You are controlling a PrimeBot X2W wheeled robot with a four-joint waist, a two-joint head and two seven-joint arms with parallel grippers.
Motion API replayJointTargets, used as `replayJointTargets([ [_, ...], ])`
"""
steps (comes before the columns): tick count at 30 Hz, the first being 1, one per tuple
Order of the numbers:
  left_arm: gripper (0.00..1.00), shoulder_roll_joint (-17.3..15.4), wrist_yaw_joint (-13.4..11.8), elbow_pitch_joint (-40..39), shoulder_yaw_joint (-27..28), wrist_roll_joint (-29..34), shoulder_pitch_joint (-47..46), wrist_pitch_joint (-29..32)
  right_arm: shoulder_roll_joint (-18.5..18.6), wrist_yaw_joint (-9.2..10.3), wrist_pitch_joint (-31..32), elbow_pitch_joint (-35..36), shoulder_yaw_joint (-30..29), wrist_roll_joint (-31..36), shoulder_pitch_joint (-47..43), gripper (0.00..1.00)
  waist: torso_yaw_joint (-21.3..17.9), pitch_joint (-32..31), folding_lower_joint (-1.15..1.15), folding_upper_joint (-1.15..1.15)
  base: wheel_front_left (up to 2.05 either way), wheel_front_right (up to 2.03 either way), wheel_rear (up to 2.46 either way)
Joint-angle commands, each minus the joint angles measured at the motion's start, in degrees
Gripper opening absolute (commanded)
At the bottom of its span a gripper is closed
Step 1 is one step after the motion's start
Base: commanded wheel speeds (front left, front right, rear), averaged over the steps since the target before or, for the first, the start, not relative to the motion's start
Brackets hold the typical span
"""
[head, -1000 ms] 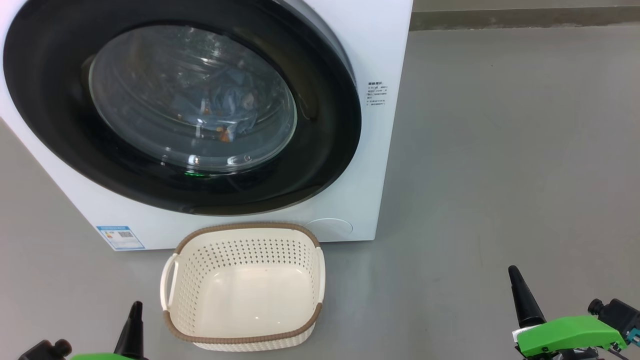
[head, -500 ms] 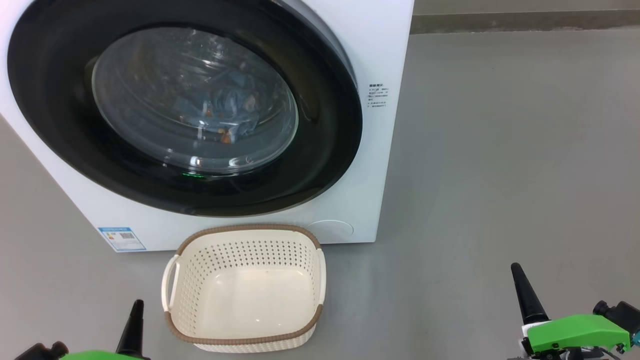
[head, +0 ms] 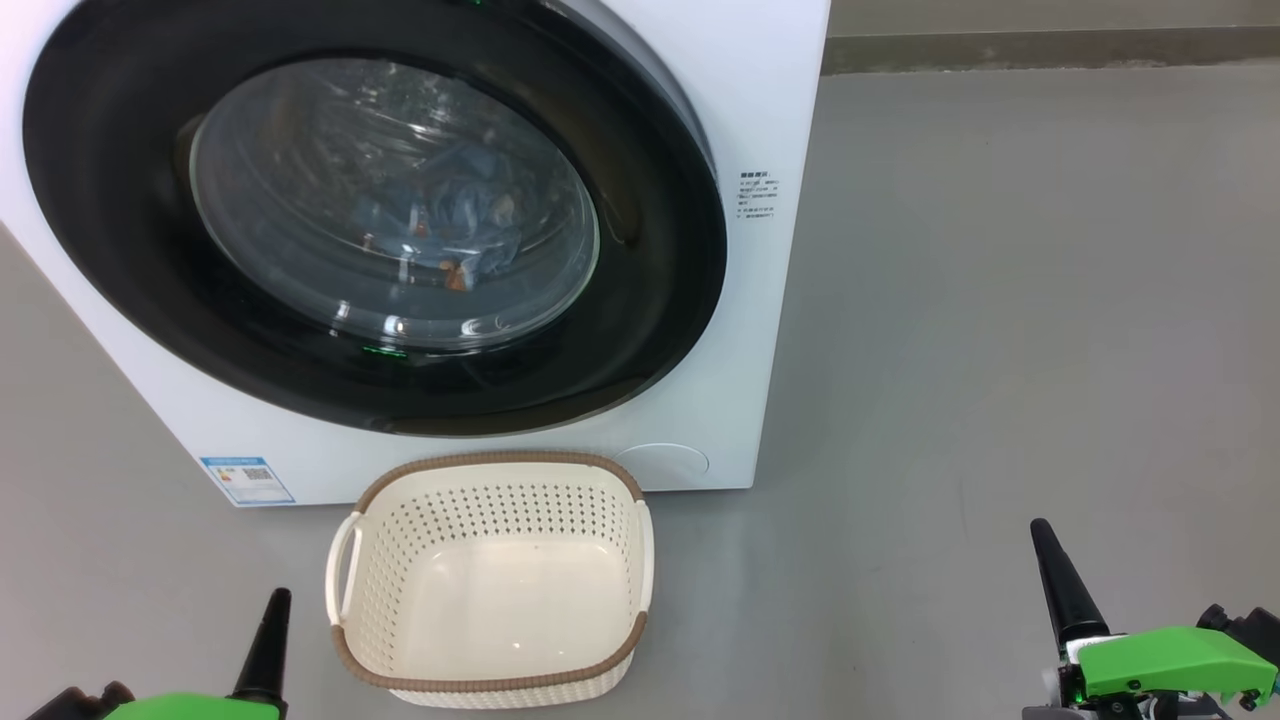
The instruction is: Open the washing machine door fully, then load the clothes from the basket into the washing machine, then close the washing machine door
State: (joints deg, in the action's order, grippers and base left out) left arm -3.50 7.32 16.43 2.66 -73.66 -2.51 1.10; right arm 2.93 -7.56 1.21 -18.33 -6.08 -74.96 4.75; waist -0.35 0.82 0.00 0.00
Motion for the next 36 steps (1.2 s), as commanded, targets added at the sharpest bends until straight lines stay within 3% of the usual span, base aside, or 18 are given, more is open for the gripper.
replayJointTargets([
  [1, 0.00, -0.6, 0.0, -1.6, 1.9, -1.1, -2.6, 0.4, 0.2, 0.06, 0.3, 1.7, 0.8, -1.1, 1.7, 0.00, 0.0, 0.0, 0.00, 0.00, 0.00, 0.00, 0.00],
  [29, 0.00, 0.6, 0.1, -2.1, 3.9, -18.1, -4.1, 5.3, 0.0, 0.08, 5.2, 3.9, -0.5, -16.8, 1.9, 0.00, 0.3, -0.8, 0.00, 0.00, 0.00, 0.00, 0.00],
  [36, 0.00, 0.6, 0.1, -2.1, 4.0, -18.4, -4.1, 5.4, 0.0, 0.08, 5.3, 3.9, -0.6, -17.1, 1.9, 0.00, 0.3, -0.8, 0.00, 0.00, 0.00, 0.00, 0.00],
])
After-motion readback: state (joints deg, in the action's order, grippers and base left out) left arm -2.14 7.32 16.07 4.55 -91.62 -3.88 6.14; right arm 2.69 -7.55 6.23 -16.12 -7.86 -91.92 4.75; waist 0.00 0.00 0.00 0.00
